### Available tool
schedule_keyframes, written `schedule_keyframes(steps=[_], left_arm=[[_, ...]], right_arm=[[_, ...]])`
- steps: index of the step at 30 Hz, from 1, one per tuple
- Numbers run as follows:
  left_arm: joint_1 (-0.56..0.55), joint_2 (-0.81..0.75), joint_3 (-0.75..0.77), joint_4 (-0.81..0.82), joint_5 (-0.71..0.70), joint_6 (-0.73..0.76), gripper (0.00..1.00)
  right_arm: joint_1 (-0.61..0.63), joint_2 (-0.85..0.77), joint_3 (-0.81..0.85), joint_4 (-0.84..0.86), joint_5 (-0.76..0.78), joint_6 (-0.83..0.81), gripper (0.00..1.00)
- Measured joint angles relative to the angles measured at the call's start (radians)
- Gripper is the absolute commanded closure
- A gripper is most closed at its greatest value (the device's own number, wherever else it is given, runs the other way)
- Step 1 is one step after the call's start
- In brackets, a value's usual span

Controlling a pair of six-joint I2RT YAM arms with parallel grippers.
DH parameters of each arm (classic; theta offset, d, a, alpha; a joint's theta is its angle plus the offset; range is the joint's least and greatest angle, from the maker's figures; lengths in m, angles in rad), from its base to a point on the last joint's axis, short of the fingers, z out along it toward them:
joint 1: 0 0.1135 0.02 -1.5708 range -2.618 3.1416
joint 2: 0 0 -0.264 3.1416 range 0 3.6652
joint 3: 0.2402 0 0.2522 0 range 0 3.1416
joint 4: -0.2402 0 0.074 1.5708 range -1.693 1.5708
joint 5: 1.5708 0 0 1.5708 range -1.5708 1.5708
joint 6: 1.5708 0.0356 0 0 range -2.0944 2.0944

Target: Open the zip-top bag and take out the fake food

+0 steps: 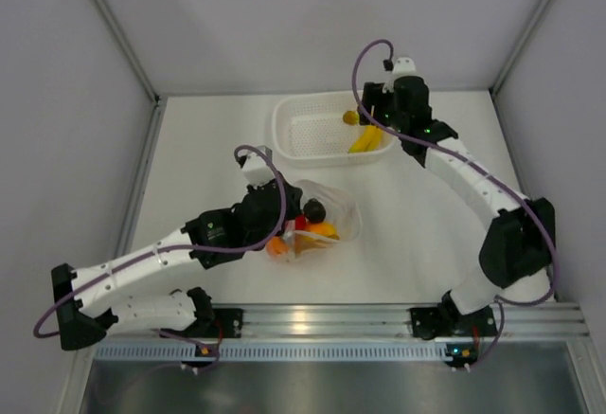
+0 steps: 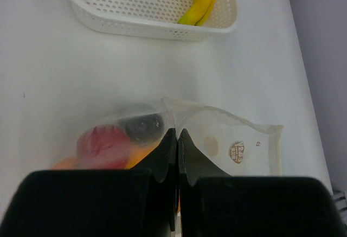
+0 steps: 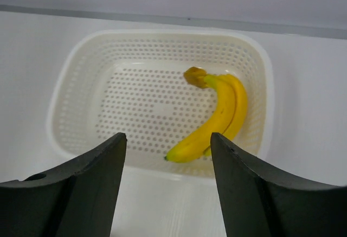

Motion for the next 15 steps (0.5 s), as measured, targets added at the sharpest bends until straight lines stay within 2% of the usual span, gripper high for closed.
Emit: schedule_keyframes(steps=[8, 13, 15], left_arm=[[0.0, 0.055, 0.031, 0.0, -0.059, -0.138, 1.0], [0.0, 0.105, 0.06, 0.0, -0.073, -0.212, 1.0], [0.0, 0.125, 0.066, 0.0, -0.078, -0.243, 1.0]], right_arm=[[-0.006, -0.337, -0.216, -0.026, -0.289, 0.182, 0.45], [0.059, -0.518, -0.349, -0.109, -0.345, 0.24, 0.51], [0.109, -0.604, -0.396, -0.135, -0.346, 0.256, 0.57]])
